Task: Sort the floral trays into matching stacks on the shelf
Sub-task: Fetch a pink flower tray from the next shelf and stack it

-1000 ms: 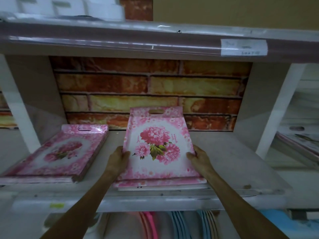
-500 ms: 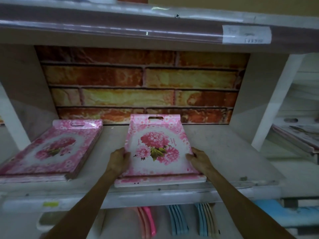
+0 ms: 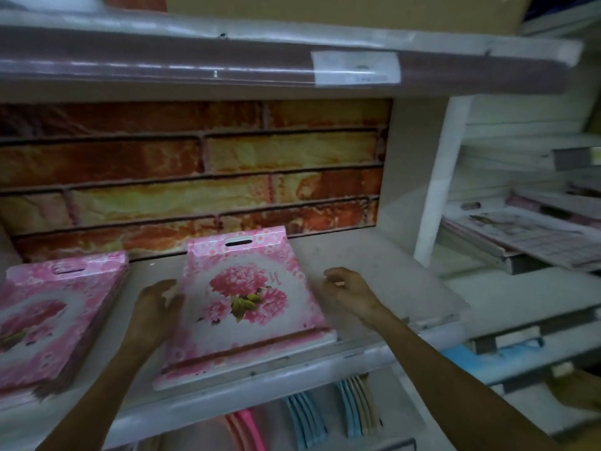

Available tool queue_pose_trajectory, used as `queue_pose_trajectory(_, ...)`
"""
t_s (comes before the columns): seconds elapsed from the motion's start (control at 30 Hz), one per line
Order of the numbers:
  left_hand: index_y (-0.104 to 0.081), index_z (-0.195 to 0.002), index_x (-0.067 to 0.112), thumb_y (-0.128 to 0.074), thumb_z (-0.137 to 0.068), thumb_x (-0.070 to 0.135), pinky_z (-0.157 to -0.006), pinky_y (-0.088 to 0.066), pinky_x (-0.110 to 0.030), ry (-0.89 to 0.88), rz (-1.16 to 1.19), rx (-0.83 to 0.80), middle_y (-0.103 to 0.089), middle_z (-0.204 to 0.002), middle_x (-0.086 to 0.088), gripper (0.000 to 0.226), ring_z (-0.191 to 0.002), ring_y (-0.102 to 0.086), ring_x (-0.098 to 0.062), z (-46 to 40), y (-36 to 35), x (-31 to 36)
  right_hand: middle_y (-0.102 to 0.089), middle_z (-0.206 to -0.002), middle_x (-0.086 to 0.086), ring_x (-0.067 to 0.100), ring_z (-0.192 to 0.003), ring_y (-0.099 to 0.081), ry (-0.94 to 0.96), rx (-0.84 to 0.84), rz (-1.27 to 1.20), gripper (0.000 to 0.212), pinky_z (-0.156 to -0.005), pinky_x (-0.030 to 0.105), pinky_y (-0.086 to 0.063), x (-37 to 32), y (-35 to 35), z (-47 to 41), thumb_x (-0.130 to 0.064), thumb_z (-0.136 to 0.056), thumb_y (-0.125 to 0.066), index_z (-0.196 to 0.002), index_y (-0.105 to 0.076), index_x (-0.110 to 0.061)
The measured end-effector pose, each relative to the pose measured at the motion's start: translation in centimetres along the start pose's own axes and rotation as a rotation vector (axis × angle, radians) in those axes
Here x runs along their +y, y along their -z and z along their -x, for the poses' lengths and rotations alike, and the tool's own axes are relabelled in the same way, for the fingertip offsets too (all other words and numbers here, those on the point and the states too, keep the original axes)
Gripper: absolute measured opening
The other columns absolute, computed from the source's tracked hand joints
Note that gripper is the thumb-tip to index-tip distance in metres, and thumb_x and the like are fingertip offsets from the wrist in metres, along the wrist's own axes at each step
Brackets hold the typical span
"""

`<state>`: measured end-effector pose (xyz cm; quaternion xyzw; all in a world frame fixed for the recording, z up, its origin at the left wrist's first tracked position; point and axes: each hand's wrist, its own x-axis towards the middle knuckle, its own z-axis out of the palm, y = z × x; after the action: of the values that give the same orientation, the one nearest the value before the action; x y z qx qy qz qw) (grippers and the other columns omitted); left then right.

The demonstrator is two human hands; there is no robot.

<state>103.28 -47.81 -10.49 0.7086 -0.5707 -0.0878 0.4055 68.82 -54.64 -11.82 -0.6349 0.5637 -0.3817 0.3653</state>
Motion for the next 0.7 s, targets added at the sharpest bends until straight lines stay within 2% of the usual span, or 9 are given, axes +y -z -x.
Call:
queue_pose_trajectory(0.03, -0.064, -0.114, -0.009, -0.061, -0.089, -0.001, -0.077, -0.052, -0.028, -0.035, 0.05, 0.019, -0.068, -0.111, -0.029, 0.027, -0.092, -0.068, -0.04, -0.3, 0.1, 1.2, -0.067, -0.101, 0.0, 0.02, -0.098, -0.066, 0.038, 0.047, -0.006, 0.029, -0.09, 0.034, -0.053, 0.0, 1.5, 0.4, -0.022, -0.09, -0.066, -0.117, -0.066, -0.013)
queue_pose_trajectory(0.1, -0.069, -0.106, -0.003, -0.06, -0.091, 0.002, -0.067, -0.045, -0.003, -0.095, 0.133, 0.053, -0.07, -0.107, -0.021, 0.018, -0.083, -0.068, -0.019, 0.0, -0.5, 4.3, -0.068, -0.09, -0.004, 0.014, -0.083, -0.066, 0.117, 0.114, 0.0, 0.019, -0.079, 0.029, -0.054, 0.1, 4.8, 1.5, -0.023, -0.09, -0.068, -0.108, -0.069, -0.016)
queue_pose_trajectory(0.17, -0.07, -0.104, 0.003, -0.057, -0.095, 0.004, -0.059, -0.04, 0.004, -0.137, 0.213, 0.076, -0.068, -0.108, -0.014, 0.016, -0.076, -0.062, -0.007, 1.3, -1.7, 8.2, -0.068, -0.084, -0.006, 0.008, -0.075, -0.065, 0.178, 0.147, 0.024, 0.013, -0.071, 0.02, -0.052, 0.2, 8.3, 3.0, -0.024, -0.091, -0.066, -0.103, -0.069, -0.019)
queue_pose_trajectory(0.27, -0.068, -0.107, 0.007, -0.053, -0.097, 0.009, -0.052, -0.044, -0.004, -0.162, 0.407, 0.01, -0.066, -0.107, -0.015, 0.018, -0.07, -0.063, -0.006, 3.9, -4.5, 13.9, -0.07, -0.083, -0.002, 0.01, -0.071, -0.066, 0.204, 0.193, 0.005, 0.007, -0.064, 0.017, -0.048, 0.6, 13.3, 5.4, -0.021, -0.092, -0.064, -0.096, -0.069, -0.024)
queue_pose_trajectory(0.33, -0.068, -0.106, 0.014, -0.053, -0.098, 0.015, -0.056, -0.048, -0.015, -0.176, 0.482, -0.037, -0.069, -0.105, -0.013, 0.017, -0.08, -0.066, -0.013, 5.2, -6.7, 17.4, -0.072, -0.087, 0.001, 0.01, -0.072, -0.067, 0.188, 0.214, -0.025, 0.01, -0.064, 0.018, -0.047, 1.1, 16.6, 7.0, -0.018, -0.093, -0.062, -0.095, -0.069, -0.024)
queue_pose_trajectory(0.43, -0.068, -0.103, 0.016, -0.053, -0.098, 0.016, -0.061, -0.048, -0.007, -0.221, 0.556, -0.115, -0.071, -0.098, -0.008, 0.016, -0.085, -0.068, -0.022, 7.0, -10.0, 22.8, -0.072, -0.089, -0.001, 0.003, -0.07, -0.067, 0.19, 0.251, -0.051, 0.014, -0.062, 0.014, -0.046, 2.2, 21.4, 9.4, -0.016, -0.094, -0.06, -0.09, -0.069, -0.026)
queue_pose_trajectory(0.5, -0.069, -0.102, 0.015, -0.052, -0.098, 0.014, -0.066, -0.051, -0.007, -0.249, 0.592, -0.165, -0.071, -0.099, -0.004, 0.017, -0.082, -0.068, -0.018, 8.4, -12.2, 26.4, -0.072, -0.088, -0.002, 0.0, -0.068, -0.066, 0.213, 0.285, -0.048, 0.013, -0.059, 0.01, -0.046, 3.3, 24.6, 10.9, -0.014, -0.095, -0.06, -0.09, -0.068, -0.023)
queue_pose_trajectory(0.6, -0.068, -0.101, 0.016, -0.052, -0.098, 0.012, -0.069, -0.054, -0.011, -0.299, 0.625, -0.217, -0.071, -0.097, 0.002, 0.017, -0.08, -0.069, -0.011, 10.5, -15.5, 31.3, -0.074, -0.088, 0.003, 0.005, -0.07, -0.066, 0.209, 0.343, -0.065, 0.011, -0.06, 0.012, -0.047, 5.2, 29.2, 13.0, -0.012, -0.095, -0.059, -0.096, -0.071, -0.011)
queue_pose_trajectory(0.7, -0.07, -0.096, 0.018, -0.053, -0.098, 0.012, -0.079, -0.058, -0.032, -0.241, 0.761, -0.317, -0.072, -0.092, -0.001, 0.018, -0.084, -0.071, -0.023, 12.2, -19.2, 35.5, -0.073, -0.081, -0.001, 0.01, -0.07, -0.066, 0.212, 0.389, -0.096, 0.012, -0.063, 0.018, -0.048, 7.6, 33.5, 15.2, -0.013, -0.095, -0.059, -0.092, -0.07, -0.013)
